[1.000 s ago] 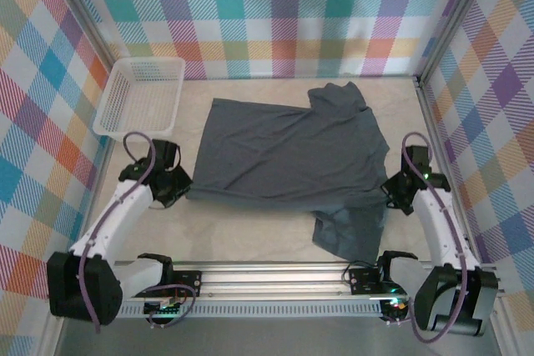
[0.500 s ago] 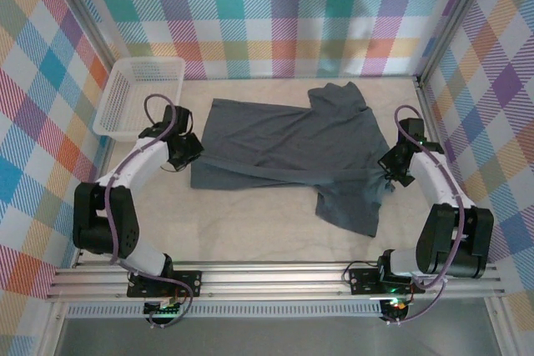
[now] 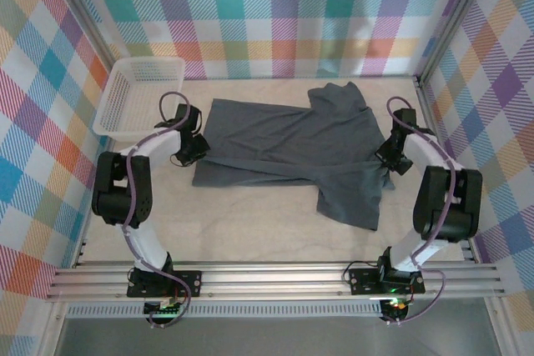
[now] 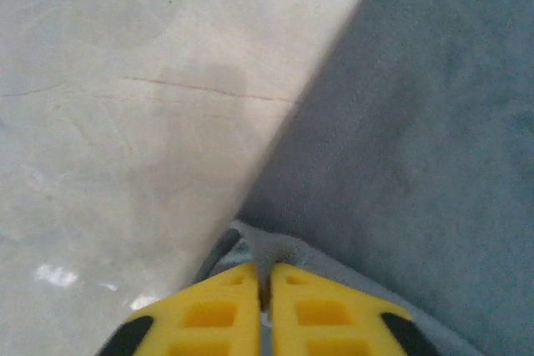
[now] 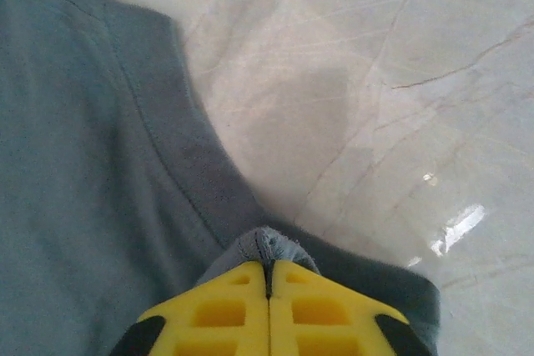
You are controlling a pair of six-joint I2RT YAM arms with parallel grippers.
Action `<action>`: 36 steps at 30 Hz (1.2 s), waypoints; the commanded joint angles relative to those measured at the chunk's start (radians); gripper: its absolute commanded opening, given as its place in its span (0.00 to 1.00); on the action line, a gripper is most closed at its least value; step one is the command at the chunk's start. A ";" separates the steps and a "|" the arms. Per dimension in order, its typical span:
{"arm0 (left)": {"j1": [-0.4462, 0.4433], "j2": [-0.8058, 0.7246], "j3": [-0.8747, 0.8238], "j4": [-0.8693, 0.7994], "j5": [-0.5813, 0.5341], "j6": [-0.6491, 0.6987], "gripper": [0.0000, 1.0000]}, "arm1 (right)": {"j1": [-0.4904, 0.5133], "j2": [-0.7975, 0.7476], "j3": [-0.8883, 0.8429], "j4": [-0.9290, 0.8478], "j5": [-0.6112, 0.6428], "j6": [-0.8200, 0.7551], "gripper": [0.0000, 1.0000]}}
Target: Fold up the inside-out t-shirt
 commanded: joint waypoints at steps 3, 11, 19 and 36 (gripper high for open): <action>0.012 0.021 0.081 -0.034 0.003 0.029 0.34 | -0.004 0.043 0.099 -0.080 -0.017 -0.071 0.35; -0.015 -0.268 0.020 -0.123 0.122 0.047 0.51 | -0.020 -0.356 -0.244 -0.132 -0.112 0.097 0.45; -0.167 -0.452 -0.167 -0.053 0.231 0.079 0.52 | -0.010 -0.435 -0.448 -0.169 -0.209 0.018 0.48; -0.182 -0.369 -0.157 -0.085 0.227 0.080 0.54 | 0.189 -0.349 -0.210 -0.159 -0.445 0.084 0.00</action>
